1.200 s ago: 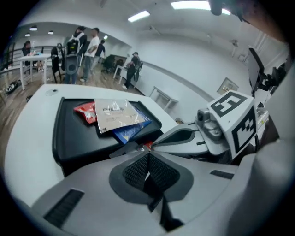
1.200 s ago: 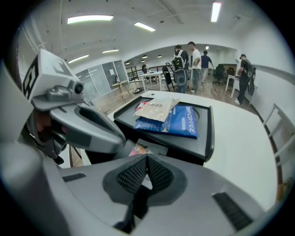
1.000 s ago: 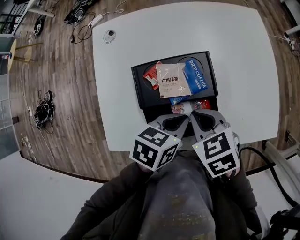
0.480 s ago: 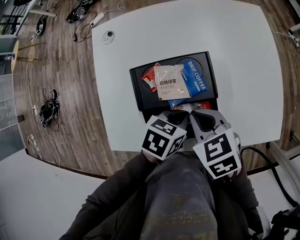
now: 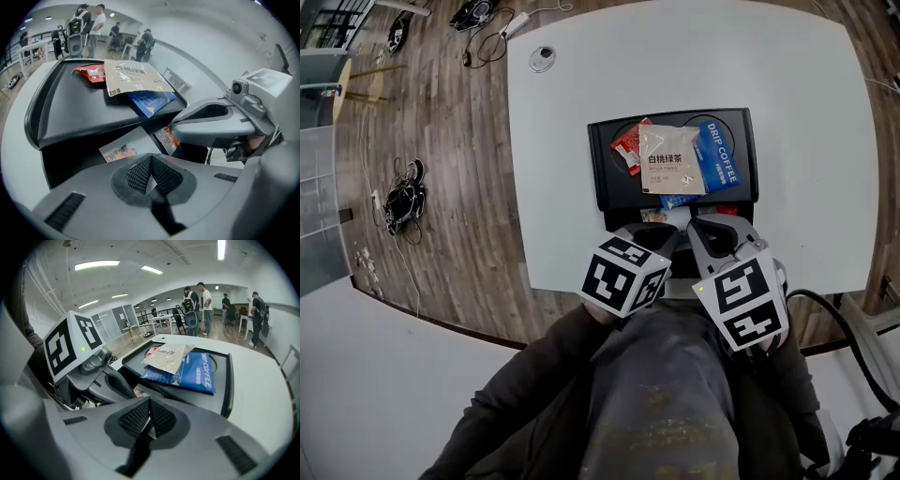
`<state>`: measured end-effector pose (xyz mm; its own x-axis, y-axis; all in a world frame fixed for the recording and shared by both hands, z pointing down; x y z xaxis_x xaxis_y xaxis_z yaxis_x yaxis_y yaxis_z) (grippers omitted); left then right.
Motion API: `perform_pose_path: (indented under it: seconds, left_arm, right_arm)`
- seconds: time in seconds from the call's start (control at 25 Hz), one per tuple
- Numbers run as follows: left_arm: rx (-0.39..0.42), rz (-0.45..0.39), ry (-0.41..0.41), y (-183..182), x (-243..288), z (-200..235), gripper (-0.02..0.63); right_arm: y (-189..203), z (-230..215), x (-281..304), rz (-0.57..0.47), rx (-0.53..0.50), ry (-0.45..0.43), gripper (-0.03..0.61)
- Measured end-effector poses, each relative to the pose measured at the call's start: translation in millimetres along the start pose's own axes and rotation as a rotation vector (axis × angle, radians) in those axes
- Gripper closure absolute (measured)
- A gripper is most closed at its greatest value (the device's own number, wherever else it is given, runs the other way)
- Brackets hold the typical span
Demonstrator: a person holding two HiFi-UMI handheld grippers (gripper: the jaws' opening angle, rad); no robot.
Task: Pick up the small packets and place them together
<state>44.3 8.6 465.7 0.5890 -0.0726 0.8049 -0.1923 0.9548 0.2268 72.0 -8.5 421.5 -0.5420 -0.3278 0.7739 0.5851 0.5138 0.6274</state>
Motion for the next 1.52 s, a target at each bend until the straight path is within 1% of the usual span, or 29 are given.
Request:
perform_pose_path:
  seconds: [0.16,0.4,0.44,0.48,0.56,0.8,0.92,1.04,1.16,1.24,1.32,1.4,1.44,1.52]
  left_arm:
    - [-0.038,-0.016,0.028,-1.9,-9.0,1.1,0.621]
    - [-0.059,-0.042,0.079,-3.4,-23.1,-4.1,0.621]
    - [-0.062,-0.048,0.091,-3.1,-26.3,-5.9,0.621]
    - [-0.065,-0.055,0.104,-2.4,-29.9,-8.0,0.621]
    - [-0.073,-0.071,0.128,-0.1,-37.3,-10.9,0.621]
    - [-0.113,-0.125,0.178,3.5,-54.5,-6.8,0.621]
    - [-0.116,-0.150,0.189,5.7,-65.9,-4.6,0.621]
    - [-0.126,-0.174,0.199,8.3,-75.2,-0.9,0.621]
    - [-0.146,-0.190,0.204,11.8,-79.1,8.0,0.621]
    - [-0.157,-0.201,0.205,13.0,-80.4,13.9,0.621]
    - [-0.168,-0.211,0.207,14.0,-81.6,17.3,0.621]
    - [-0.176,-0.217,0.209,15.1,-82.5,20.2,0.621]
    - [-0.180,-0.220,0.209,15.6,-83.2,21.9,0.621]
    - [-0.184,-0.224,0.209,16.5,-85.2,24.8,0.621]
  right_arm:
    - [2.0,5.5,5.7,0.022,0.011,-0.003,0.574]
    - [2.4,7.4,8.0,0.048,0.024,0.010,0.571]
    - [2.5,8.3,8.7,0.055,0.024,0.014,0.560]
    - [3.1,9.2,9.6,0.065,0.023,0.019,0.530]
    - [4.7,11.0,12.3,0.084,0.020,0.030,0.498]
    - [6.4,18.2,28.0,0.117,0.016,0.052,0.443]
    - [7.1,22.2,35.6,0.136,0.023,0.057,0.425]
    - [11.9,21.4,42.6,0.174,0.018,0.081,0.394]
    - [14.2,20.7,49.1,0.180,0.053,0.085,0.393]
    - [13.9,20.2,52.2,0.148,0.077,0.061,0.393]
    - [14.4,19.5,52.4,0.121,0.067,0.040,0.393]
    - [15.2,19.2,52.6,0.118,0.057,0.034,0.401]
    - [14.9,20.4,53.4,0.117,0.058,0.026,0.407]
    - [13.1,25.4,55.6,0.114,0.057,-0.003,0.469]
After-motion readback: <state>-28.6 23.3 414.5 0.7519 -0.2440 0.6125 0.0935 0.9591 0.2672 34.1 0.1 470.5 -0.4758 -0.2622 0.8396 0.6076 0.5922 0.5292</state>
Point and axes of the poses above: the fingertips, and each gripper's own axes: x forward along the fingers, z to its left, y out of its underside, the point moved 1 cm from there along -x, backward along the fingers, and after that the axes turned 14 degrees about -x, right-handed, at the moved point
